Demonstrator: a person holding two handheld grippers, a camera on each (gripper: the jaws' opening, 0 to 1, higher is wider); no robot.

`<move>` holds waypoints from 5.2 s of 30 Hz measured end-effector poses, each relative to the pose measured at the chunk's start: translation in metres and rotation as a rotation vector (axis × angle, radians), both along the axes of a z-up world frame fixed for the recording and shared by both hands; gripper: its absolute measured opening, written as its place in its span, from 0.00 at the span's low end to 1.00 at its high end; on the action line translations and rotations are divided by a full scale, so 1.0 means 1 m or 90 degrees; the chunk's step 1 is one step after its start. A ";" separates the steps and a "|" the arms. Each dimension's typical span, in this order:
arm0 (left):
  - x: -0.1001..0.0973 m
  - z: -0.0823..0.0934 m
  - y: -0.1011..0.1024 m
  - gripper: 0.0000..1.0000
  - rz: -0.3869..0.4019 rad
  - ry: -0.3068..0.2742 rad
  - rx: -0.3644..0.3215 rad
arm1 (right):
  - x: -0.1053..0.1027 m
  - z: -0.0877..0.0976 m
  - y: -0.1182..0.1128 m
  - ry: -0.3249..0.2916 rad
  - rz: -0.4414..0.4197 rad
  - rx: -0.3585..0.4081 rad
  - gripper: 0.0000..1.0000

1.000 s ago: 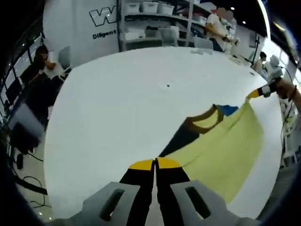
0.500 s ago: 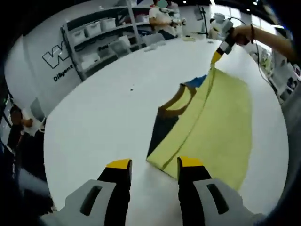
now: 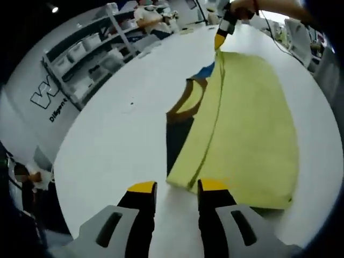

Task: Fold the garment on the visible template until the final outline fits inside the template.

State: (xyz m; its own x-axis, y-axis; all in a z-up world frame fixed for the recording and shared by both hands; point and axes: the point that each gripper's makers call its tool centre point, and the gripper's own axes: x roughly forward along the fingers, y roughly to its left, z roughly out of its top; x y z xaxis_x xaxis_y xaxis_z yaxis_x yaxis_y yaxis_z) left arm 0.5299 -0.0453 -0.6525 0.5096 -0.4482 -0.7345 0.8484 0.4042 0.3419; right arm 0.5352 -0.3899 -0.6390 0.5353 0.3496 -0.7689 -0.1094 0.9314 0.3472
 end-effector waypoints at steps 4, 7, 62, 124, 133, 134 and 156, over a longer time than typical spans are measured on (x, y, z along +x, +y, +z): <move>0.001 -0.002 0.000 0.29 -0.008 -0.008 0.014 | -0.001 -0.001 0.003 -0.032 0.043 -0.018 0.00; 0.001 -0.002 0.000 0.29 -0.003 -0.007 0.008 | -0.004 0.001 0.005 -0.044 0.052 -0.012 0.00; 0.027 -0.015 -0.006 0.02 0.197 0.116 -0.207 | -0.003 -0.033 0.005 -0.043 0.065 0.036 0.00; 0.028 0.018 0.017 0.29 0.377 0.086 -0.304 | 0.039 -0.001 0.008 -0.155 -0.038 0.013 0.24; -0.012 0.037 -0.002 0.53 0.329 0.075 -0.335 | -0.001 0.020 0.038 -0.172 0.037 0.072 0.48; -0.016 0.037 -0.004 0.56 0.323 0.078 -0.336 | -0.009 0.021 0.042 -0.172 0.059 0.073 0.50; -0.104 0.020 0.013 0.56 0.291 0.093 -0.339 | -0.100 0.003 0.038 -0.149 0.145 0.063 0.59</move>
State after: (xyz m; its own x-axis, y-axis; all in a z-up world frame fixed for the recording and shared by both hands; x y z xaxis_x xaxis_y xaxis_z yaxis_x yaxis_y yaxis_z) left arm 0.4256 -0.0323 -0.6325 0.6448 -0.5297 -0.5510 0.5763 0.8105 -0.1048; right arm 0.4355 -0.3521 -0.6362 0.5928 0.5474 -0.5908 -0.3979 0.8368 0.3761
